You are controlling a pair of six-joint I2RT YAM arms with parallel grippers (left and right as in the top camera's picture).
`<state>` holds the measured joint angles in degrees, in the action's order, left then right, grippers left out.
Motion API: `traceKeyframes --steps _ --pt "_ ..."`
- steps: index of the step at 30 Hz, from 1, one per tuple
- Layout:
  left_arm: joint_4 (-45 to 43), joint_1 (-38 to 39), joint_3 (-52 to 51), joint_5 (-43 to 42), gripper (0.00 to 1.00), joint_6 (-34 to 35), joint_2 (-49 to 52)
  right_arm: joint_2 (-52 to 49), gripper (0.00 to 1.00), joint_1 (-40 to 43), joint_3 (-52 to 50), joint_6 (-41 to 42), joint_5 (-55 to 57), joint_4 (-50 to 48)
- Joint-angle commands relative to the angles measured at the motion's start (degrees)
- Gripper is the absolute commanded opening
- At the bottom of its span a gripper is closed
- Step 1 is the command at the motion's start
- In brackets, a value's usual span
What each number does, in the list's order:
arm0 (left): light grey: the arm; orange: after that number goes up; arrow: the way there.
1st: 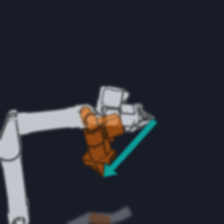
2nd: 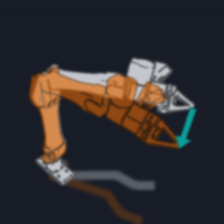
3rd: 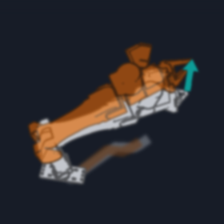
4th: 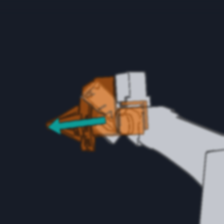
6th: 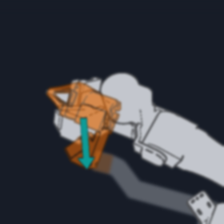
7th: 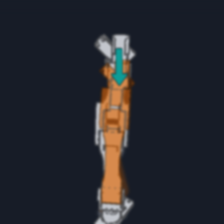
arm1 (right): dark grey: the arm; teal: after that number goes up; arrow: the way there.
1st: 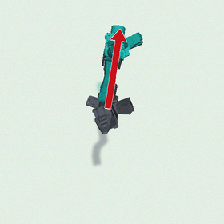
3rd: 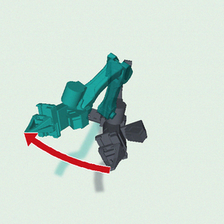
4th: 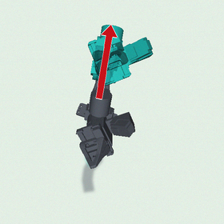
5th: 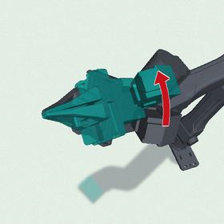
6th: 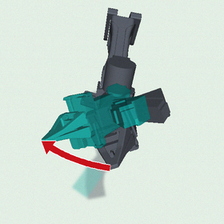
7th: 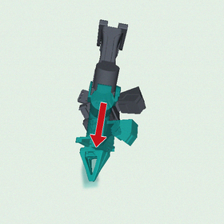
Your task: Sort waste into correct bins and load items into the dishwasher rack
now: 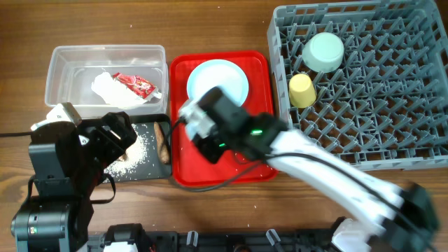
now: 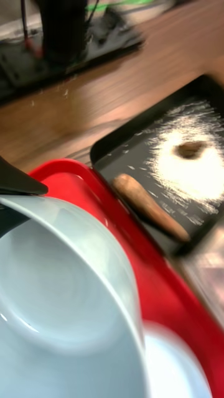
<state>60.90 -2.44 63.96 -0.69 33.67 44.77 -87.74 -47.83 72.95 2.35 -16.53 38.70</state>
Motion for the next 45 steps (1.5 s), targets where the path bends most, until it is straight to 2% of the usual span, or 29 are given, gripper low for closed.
traceKeyframes --steps 1,5,9,13,18,26,33,41,45 --pt "-0.1 -0.5 -0.1 0.6 1.0 -0.7 -0.2 10.4 0.04 9.2 1.4 4.5 -6.1 5.9" --pt "-0.1 -0.5 -0.1 0.6 1.0 -0.7 -0.2 16.5 0.04 26.7 1.4 -1.7 -30.5 17.2" --pt "-0.1 -0.5 -0.1 0.6 1.0 -0.7 -0.2 16.6 0.04 43.1 0.3 -16.3 -46.3 31.1" --pt "-0.1 -0.5 -0.1 0.6 1.0 -0.7 -0.2 15.4 0.04 54.1 -2.6 -21.9 -47.8 34.9" --pt "-0.1 -0.5 -0.1 0.6 1.0 -0.7 -0.2 12.3 0.04 64.2 -9.0 -23.6 -53.0 32.6" --pt "-0.1 -0.5 -0.1 0.6 1.0 -0.7 -0.2 2.1 0.04 68.9 -10.8 -22.3 -55.3 27.4" --pt "-0.1 -0.5 -0.1 0.6 1.0 -0.7 -0.2 -7.6 0.04 69.4 -10.8 -14.3 -54.7 18.8" --pt "-0.1 -0.5 -0.1 0.6 1.0 -0.7 -0.2 -9.0 0.07 74.6 -10.8 -10.6 -43.2 17.3" --pt "-0.1 -0.5 -0.1 0.6 1.0 -0.7 -0.2 -9.0 0.16 77.2 -10.7 -10.8 -42.1 17.9"
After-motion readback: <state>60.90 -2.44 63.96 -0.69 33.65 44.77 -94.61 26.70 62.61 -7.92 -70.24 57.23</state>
